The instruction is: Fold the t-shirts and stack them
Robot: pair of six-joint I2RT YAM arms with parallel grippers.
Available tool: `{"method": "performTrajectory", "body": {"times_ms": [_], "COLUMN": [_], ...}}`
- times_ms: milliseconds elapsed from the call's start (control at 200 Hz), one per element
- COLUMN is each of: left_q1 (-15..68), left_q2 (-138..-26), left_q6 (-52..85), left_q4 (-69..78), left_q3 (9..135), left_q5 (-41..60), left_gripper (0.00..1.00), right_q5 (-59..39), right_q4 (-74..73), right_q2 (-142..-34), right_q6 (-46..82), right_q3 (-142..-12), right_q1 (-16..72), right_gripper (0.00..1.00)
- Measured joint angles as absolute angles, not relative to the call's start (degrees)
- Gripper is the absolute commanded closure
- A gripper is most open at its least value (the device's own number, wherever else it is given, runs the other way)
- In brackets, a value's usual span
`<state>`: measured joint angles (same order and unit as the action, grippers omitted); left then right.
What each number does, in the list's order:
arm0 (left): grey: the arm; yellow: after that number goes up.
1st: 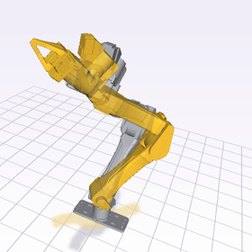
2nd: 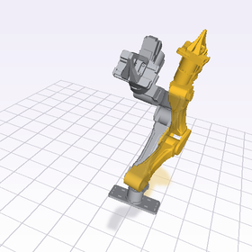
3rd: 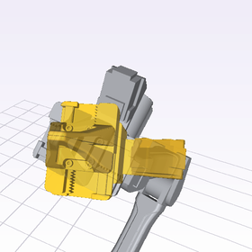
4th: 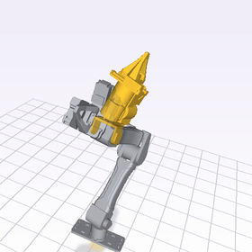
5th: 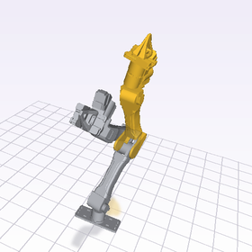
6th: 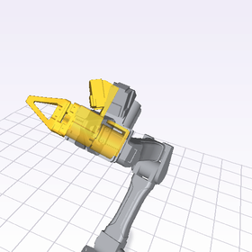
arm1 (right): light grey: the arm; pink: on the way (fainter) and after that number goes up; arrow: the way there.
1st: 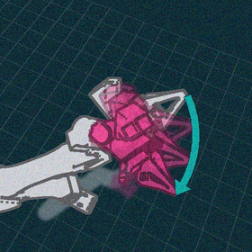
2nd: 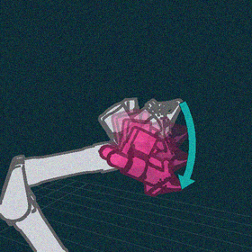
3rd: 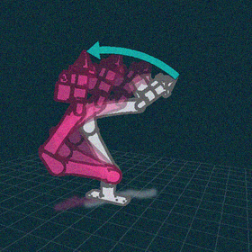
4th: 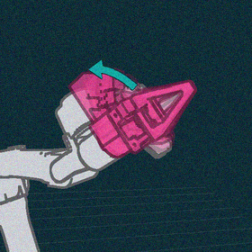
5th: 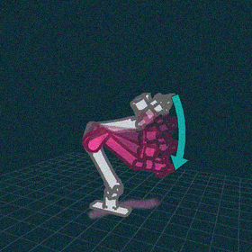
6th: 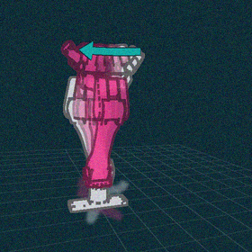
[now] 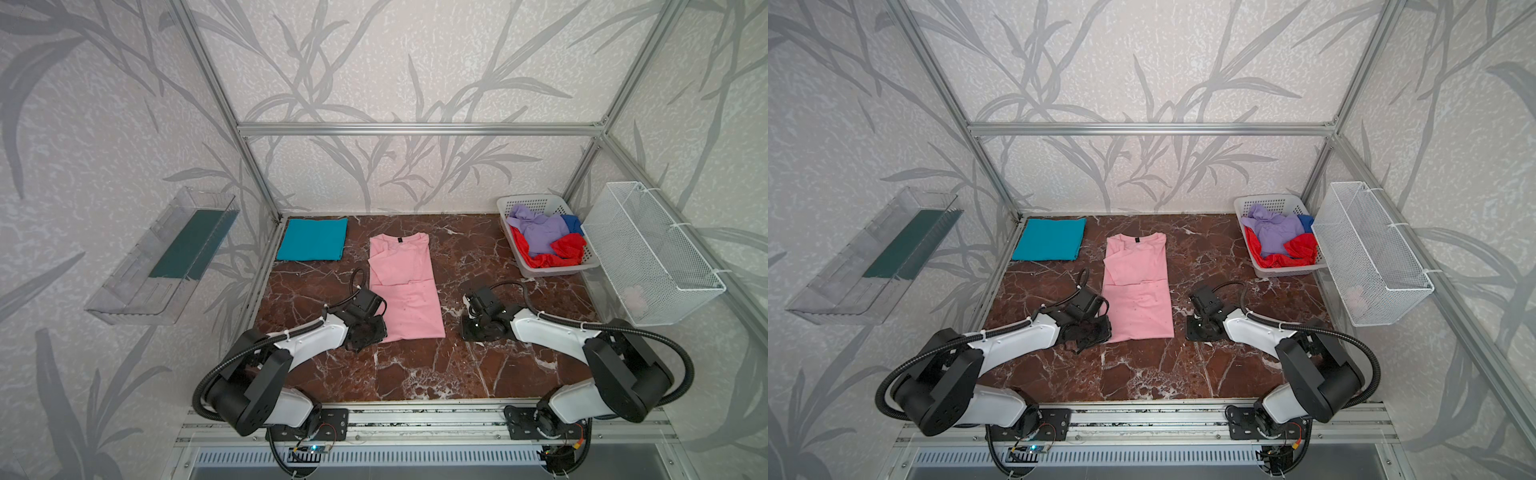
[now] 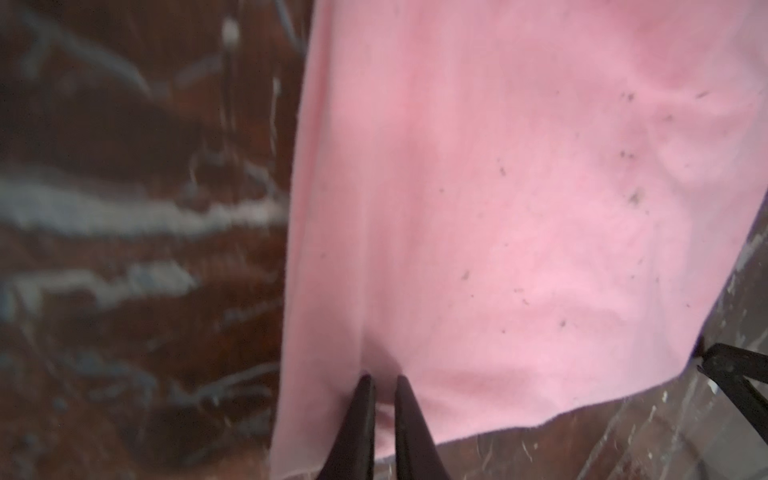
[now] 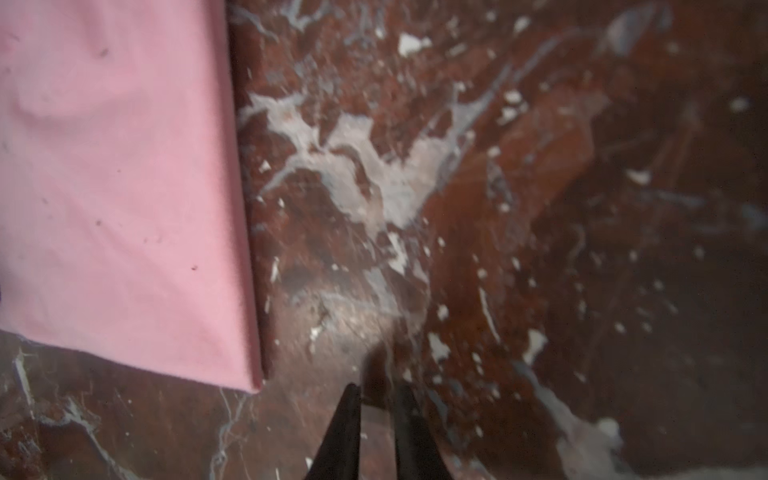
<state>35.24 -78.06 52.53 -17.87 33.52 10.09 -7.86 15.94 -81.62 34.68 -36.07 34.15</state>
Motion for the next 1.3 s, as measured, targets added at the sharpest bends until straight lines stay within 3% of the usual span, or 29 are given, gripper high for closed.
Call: {"method": "performTrajectory", "body": {"times_ms": [115, 280, 435, 675, 875, 1040, 1115, 1235, 1300], "left_q1": [41.2, 43.1, 43.1, 43.8, 44.2, 44.2, 44.3, 44.5, 44.6], "left_q2": [-71.9, -60.3, -52.6, -50.6, -51.8, -54.3, -55.6, -57.1, -57.2], "left_q6": [57.5, 61.1, 64.0, 69.0, 70.8, 71.9, 72.3, 73.0, 73.4], "left_q4": [-21.8, -31.9, -36.3, -35.2, -32.1, -27.6, -25.5, -23.6, -23.2], "left_q3": [30.9, 31.6, 31.4, 22.7, 21.4, 20.9, 20.8, 20.4, 20.4], "left_q5": [9.8, 5.7, 3.2, 4.2, 4.4, 4.8, 5.0, 5.5, 5.5], "left_gripper": [0.71, 0.59, 0.47, 0.42, 0.45, 0.66, 0.76, 1.0, 1.0], "right_q5": [-7.5, -6.7, -9.0, -12.8, -15.5, -16.6, -16.9, -17.0, -16.9], "right_q4": [19.1, 22.0, 21.7, 17.2, 10.0, 4.4, 2.9, 2.6, 3.0], "right_q2": [-75.1, -67.3, -66.1, -72.7, -78.5, -81.2, -82.1, -82.9, -82.9], "right_q6": [35.2, 34.2, 34.2, 35.5, 38.3, 39.9, 40.4, 40.7, 40.6], "right_q3": [-32.9, -32.7, -32.7, -32.6, -32.4, -32.4, -32.4, -32.3, -32.0], "right_q1": [36.3, 42.5, 44.2, 44.2, 44.2, 44.2, 44.2, 44.2, 44.2], "right_gripper": [0.77, 0.54, 0.41, 0.44, 0.46, 0.52, 0.63, 0.9, 1.0]}}
